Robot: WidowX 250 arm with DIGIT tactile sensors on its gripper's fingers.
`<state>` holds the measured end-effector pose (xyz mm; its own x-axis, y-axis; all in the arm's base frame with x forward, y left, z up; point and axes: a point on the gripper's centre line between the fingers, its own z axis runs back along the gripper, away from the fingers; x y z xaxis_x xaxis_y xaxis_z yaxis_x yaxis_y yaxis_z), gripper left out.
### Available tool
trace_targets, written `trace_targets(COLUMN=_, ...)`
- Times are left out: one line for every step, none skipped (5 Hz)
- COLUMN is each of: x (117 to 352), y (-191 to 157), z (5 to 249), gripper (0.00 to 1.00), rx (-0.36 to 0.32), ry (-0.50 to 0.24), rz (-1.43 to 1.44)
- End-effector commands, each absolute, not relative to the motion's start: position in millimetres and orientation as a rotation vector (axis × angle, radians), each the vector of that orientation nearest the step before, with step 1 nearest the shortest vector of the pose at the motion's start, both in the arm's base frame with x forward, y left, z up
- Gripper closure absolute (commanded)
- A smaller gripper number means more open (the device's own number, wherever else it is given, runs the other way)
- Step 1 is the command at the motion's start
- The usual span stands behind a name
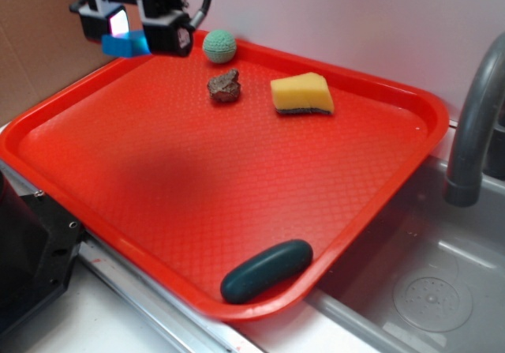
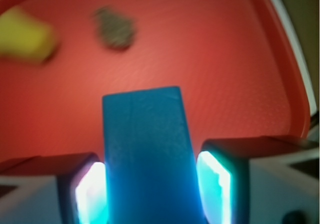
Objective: Grab the blue block.
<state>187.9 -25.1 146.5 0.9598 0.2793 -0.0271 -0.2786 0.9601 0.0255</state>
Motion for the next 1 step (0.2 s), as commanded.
trace_targets(x=157.8, y=-18.0, z=193.5, gripper=1.0, rx=-0.076, ry=0.011, rz=0.132)
